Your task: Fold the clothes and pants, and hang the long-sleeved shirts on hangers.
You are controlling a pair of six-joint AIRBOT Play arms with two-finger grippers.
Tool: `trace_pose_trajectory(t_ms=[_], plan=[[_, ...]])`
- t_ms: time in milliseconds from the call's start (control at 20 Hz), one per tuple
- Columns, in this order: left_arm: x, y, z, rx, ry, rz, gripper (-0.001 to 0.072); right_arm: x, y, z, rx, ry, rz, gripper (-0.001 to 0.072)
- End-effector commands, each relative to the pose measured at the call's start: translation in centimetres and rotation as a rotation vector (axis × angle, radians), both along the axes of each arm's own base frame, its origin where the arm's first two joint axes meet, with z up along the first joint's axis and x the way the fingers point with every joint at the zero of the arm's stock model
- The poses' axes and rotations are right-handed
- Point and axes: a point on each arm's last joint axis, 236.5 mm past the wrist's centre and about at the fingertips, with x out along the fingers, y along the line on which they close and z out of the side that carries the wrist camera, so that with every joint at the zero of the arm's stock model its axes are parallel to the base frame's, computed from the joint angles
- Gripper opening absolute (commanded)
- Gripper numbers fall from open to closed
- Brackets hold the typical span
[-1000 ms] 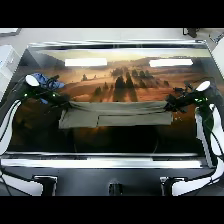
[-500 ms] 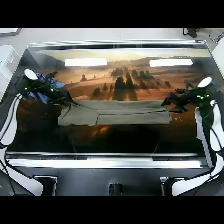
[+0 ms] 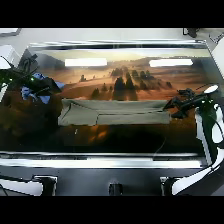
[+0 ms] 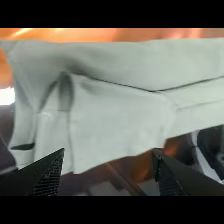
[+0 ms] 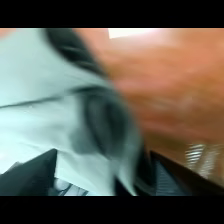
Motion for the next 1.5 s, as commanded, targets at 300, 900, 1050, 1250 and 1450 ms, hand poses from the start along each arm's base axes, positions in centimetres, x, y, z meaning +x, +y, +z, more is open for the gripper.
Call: trace_pose_trajectory(t_ms=[300, 900, 1050, 1250, 1450], plan=[[-0.2, -13.0, 0.2, -0.078, -0.132, -0.152, 0.0046, 2.5, 5.2, 7.7, 0.079, -0.213, 0.06, 0.0034], [-5.4, -38.3, -15.4, -0.467, 0.186, 0.117, 0.0022, -5.1, 17.3, 31.9, 0.018, -0.708, 0.188, 0.0034], [-6.9, -44.2, -15.3, -0.625, 0.269, 0.29, 0.0021, -6.8, 19.1, 33.3, 0.035, -0.73, 0.211, 0.0034], [-7.7, -49.1, -13.6, -0.709, 0.248, 0.303, 0.0021, -5.6, 17.9, 30.9, -0.038, -0.657, 0.177, 0.0035], [-4.4, -42.8, -13.8, -0.574, 0.127, 0.08, 0.0015, -3.5, 20.2, 28.5, 0.036, -0.637, 0.223, 0.0034]])
